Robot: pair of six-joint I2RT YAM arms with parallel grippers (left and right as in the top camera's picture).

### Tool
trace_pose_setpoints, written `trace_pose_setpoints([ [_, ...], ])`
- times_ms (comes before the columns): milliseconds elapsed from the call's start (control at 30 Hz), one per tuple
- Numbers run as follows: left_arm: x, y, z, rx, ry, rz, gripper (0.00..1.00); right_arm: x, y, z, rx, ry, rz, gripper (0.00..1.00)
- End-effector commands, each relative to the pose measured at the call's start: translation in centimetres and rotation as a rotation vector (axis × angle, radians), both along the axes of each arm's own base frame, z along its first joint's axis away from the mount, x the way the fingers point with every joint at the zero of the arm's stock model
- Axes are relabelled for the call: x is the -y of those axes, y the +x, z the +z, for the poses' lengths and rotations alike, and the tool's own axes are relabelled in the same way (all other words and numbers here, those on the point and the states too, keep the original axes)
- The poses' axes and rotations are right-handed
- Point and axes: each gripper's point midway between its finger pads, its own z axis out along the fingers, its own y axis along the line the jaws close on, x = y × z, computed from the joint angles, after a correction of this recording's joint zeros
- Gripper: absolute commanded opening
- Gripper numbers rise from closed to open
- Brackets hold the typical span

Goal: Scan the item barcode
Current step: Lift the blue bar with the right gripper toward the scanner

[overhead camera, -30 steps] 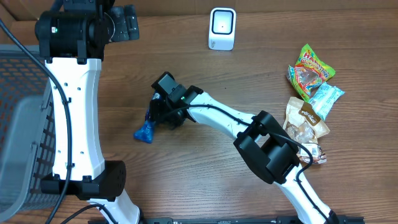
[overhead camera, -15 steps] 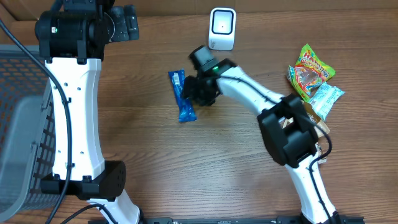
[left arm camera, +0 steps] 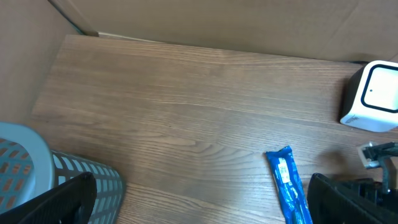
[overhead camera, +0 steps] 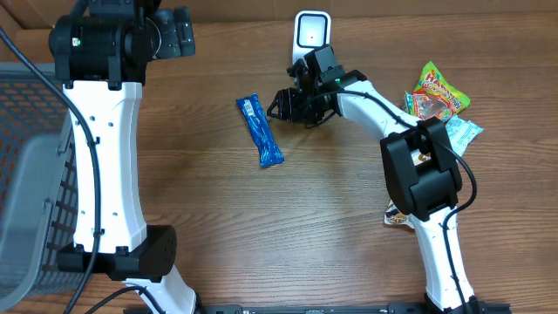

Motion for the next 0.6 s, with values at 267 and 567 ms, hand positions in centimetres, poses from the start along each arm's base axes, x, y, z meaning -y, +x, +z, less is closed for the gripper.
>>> trace_pose_setpoints([
  [267,-0.1,0.1,0.0,0.003,0.003,0.009,1.0,-4.2,-4.3,-4.6,-0.023,-0.182,0.012,0.49],
  [567,-0.1,0.1,0.0,0.003,0.003,0.009,1.0,-4.0,-4.5,-4.6,-0.049,-0.173,0.004,0.36],
])
